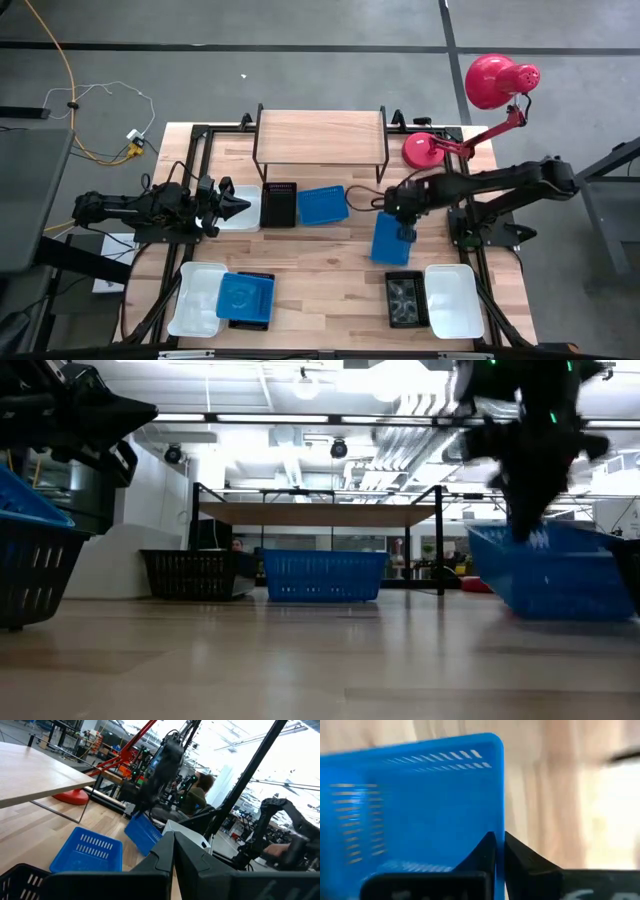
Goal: Stack baskets on shelf by color
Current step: Put the right blue bin to the right on the shelf
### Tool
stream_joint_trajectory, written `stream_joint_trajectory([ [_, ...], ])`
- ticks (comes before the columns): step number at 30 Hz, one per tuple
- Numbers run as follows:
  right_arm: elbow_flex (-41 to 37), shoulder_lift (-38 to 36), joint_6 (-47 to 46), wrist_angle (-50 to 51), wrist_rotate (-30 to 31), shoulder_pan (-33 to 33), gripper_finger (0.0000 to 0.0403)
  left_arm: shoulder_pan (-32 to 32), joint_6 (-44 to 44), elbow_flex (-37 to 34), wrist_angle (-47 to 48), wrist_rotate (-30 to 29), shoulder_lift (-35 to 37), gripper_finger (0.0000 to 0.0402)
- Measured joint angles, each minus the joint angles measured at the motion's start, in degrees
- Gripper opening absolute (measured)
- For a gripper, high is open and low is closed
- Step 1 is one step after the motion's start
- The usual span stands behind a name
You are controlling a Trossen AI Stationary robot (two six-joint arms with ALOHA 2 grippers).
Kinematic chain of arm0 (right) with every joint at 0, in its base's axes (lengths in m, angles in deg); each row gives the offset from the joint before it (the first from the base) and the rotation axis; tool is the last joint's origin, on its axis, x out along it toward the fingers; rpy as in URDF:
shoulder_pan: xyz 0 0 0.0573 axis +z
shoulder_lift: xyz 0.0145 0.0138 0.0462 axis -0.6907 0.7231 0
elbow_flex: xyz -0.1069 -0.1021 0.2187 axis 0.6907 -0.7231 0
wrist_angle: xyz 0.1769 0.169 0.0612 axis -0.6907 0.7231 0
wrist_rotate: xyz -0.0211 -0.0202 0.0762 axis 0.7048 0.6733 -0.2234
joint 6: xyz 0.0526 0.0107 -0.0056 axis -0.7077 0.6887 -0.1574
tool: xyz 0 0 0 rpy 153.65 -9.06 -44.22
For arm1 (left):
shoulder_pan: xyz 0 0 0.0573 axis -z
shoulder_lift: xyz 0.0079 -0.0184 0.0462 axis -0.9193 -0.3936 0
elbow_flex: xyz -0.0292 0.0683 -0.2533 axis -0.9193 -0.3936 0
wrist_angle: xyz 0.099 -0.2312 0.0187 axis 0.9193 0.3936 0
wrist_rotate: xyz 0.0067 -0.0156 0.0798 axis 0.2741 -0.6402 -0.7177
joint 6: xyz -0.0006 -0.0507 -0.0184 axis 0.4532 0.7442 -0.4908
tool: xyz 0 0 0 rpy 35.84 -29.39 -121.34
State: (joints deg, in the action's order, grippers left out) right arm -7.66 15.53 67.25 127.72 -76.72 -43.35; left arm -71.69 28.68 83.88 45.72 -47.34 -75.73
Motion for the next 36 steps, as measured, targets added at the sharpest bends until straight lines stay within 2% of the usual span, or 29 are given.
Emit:
stream_joint_trajectory([
  [5,14.53,-0.61,5.63,3.16,-1.31,-1.84,0.0003,0.02,0.00,-0.01,0.01,0.00,0.00,0.0000],
  [9,28.49,2.80,10.37,3.20,-0.97,-3.85,0.0002,0.01,0.00,-0.01,0.00,0.00,0.02,0.0000],
  [16,51.92,16.11,24.47,10.53,0.00,-10.73,0.0001,0.02,0.00,-0.02,0.00,0.00,0.02,0.0000],
  [22,66.77,26.81,37.14,18.89,-1.23,-18.88,0.0001,0.00,0.02,0.00,0.01,0.00,0.01,0.0000],
  [25,72.53,31.26,40.68,25.58,-1.79,-22.84,0.0000,0.01,0.00,-0.01,0.00,0.00,0.01,0.0000],
  [29,76.97,35.27,42.07,33.00,-7.09,-27.33,0.0000,0.01,0.00,-0.01,0.00,0.00,0.01,0.0000],
  [36,76.26,37.58,49.63,34.18,-6.96,-31.95,0.0000,0.01,0.00,-0.01,0.02,0.01,0.00,0.0000],
])
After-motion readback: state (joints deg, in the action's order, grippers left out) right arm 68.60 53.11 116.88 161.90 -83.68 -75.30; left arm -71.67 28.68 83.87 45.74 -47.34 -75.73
